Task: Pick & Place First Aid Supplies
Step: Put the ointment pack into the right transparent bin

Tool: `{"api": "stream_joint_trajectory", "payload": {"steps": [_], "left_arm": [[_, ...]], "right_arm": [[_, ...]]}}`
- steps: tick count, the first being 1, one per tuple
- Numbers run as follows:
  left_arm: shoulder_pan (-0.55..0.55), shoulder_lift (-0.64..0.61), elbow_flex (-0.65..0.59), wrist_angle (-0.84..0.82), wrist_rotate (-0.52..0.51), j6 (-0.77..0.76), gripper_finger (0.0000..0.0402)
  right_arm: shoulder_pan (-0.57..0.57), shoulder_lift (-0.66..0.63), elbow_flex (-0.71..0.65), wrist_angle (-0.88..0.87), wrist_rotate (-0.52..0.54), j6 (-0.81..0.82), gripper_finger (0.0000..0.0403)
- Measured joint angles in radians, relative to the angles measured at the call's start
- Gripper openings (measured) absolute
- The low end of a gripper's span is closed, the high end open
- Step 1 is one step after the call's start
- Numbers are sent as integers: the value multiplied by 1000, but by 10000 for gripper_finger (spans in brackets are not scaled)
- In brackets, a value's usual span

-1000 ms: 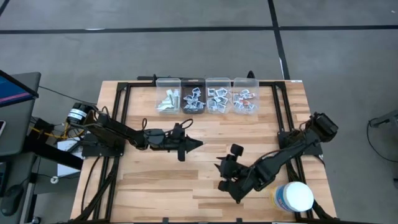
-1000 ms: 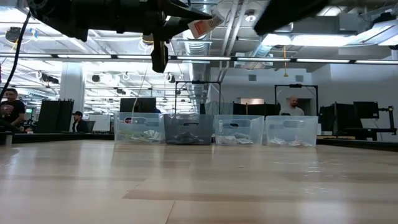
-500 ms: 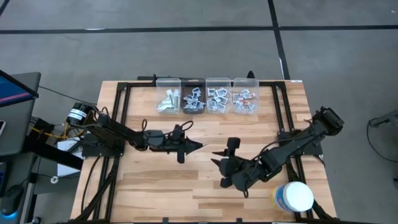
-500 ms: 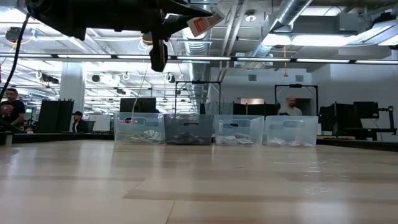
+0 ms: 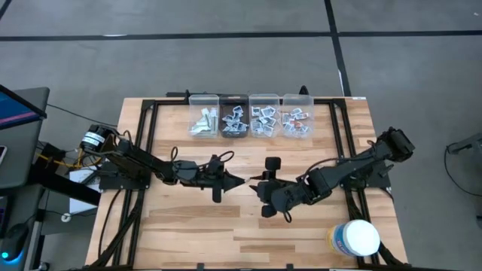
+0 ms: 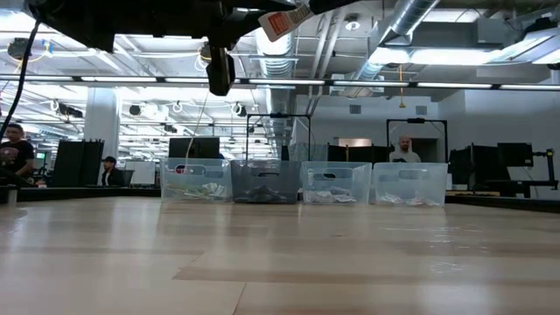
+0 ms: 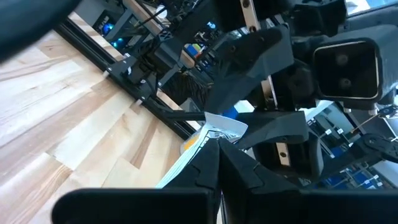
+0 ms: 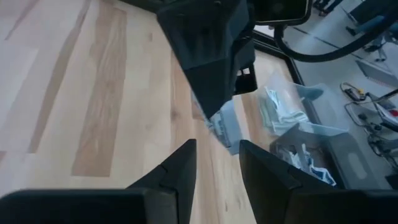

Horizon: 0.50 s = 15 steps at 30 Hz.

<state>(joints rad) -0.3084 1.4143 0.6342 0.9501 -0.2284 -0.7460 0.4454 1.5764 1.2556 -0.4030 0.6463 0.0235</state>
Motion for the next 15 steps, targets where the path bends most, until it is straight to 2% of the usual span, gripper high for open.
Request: {"api": "stream_joint_trajectory", "payload": {"steps": [10,12,15], "left_arm": [[1,0,0,1,10,8,8],[1,0,0,0,13,8,9],[1,0,0,0,17,8,7]], "right_arm": [[-42,0,0,0,-5,-8,116],[-48,0,0,1,-33,-15,116],[-57,0,0,6,-131,-45,111]]}}
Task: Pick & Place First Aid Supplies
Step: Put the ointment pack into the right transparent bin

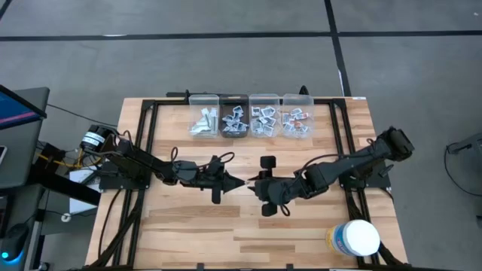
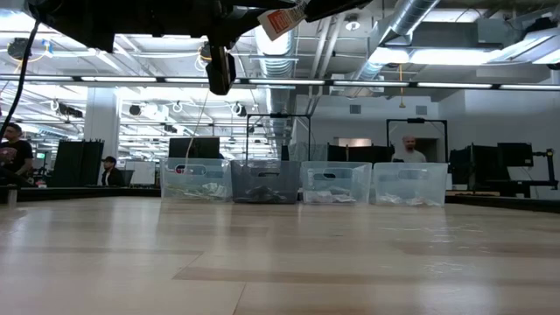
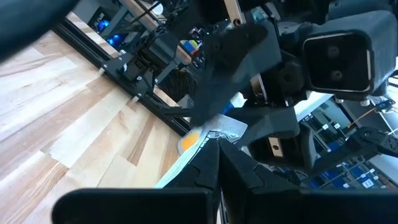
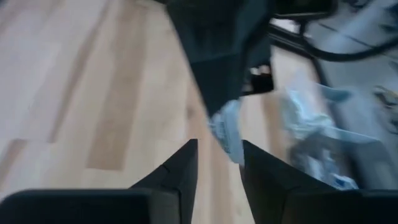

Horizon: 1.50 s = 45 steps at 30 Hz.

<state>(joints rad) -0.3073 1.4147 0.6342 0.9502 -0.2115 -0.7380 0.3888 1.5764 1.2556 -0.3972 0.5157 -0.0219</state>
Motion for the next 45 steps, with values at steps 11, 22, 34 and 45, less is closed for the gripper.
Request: {"api": "stream_joint_trajectory", "payload": {"steps": [11,22,34,45], "left_arm": [[7,1,1,1,-10,1,6],[23,1,1,1,-140,183,28],[0,-82,-11,-122,-349,750,44],[30,-587,-188,-538,-293,749,44]], "right_arm": [[-9,-1,0,32,-127,-68,4],[-46,-1,0,-89,-127,-60,1],[-304,-101,-208,-194,-63,104,0],[-552,-486,-540,38,28,175,0]]}}
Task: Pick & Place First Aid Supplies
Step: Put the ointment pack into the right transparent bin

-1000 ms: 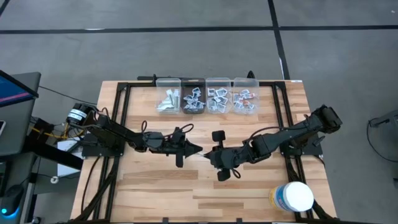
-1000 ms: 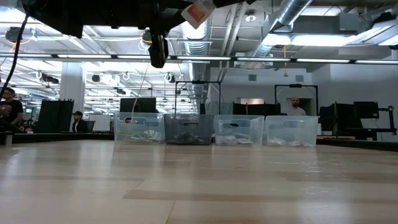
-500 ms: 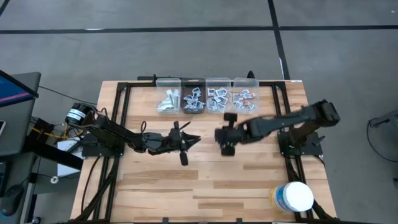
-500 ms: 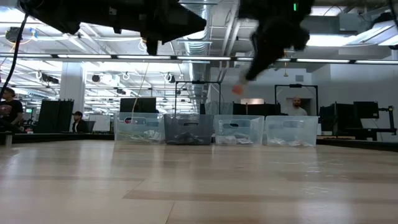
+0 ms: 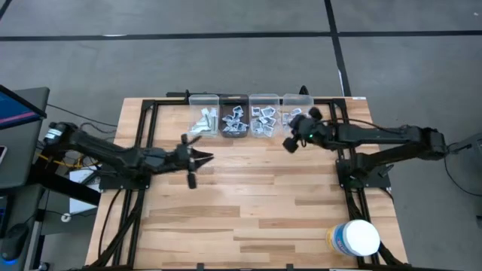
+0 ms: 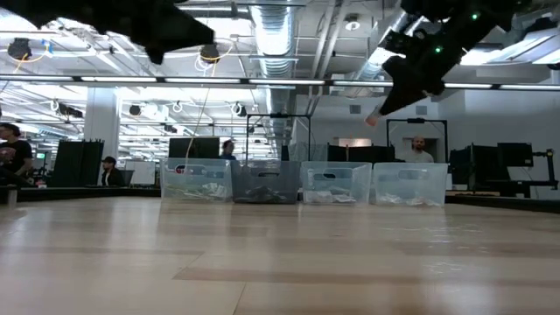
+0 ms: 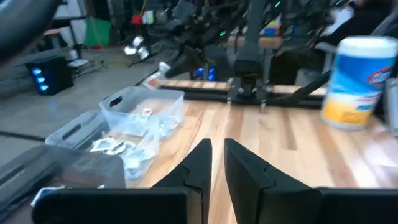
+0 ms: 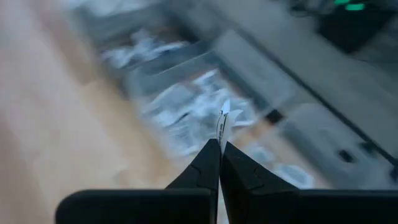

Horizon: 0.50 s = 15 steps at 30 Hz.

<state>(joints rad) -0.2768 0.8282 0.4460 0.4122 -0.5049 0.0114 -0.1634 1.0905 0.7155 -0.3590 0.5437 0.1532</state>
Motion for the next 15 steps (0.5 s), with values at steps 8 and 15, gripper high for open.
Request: {"api": "stream_joint_trajectory", "payload": {"steps": [8,15], "left_arm": [[39,-376,-266,-8,79,-158,44],[39,-581,-438,-9,82,-255,44]], "right_arm": [[-116,-50,-35,0,90,84,0],[-176,33,-35,-4,86,113,0]]}}
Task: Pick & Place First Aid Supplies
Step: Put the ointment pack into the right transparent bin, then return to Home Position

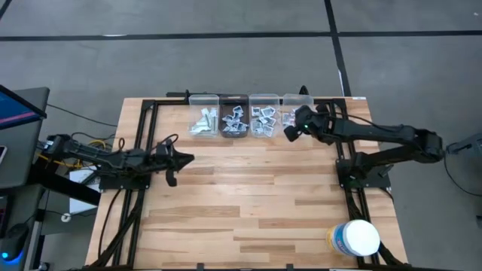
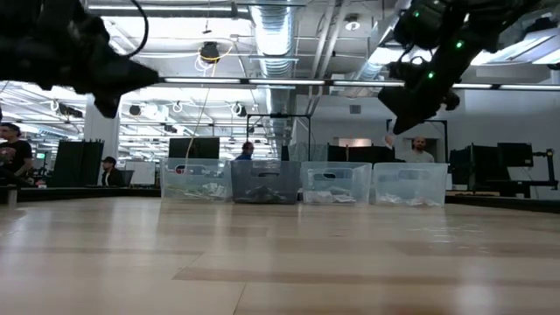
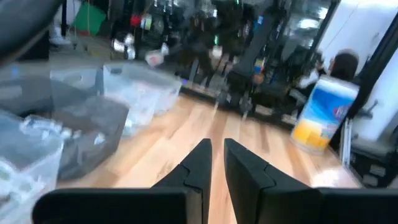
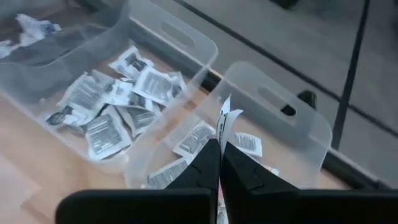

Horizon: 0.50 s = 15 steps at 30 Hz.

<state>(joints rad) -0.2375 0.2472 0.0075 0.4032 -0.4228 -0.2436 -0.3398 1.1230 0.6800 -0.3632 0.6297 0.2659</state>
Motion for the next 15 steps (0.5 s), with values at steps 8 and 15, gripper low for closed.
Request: {"api": "stream_joint_trajectory", "payload": {"steps": [8,15], "left_arm": [[0,3,-3,-59,39,-1,44],[0,57,-2,-60,39,-1,44]], "right_arm": [[-30,87,0,1,-1,68,62],[-20,78,0,-2,-8,84,160]]}}
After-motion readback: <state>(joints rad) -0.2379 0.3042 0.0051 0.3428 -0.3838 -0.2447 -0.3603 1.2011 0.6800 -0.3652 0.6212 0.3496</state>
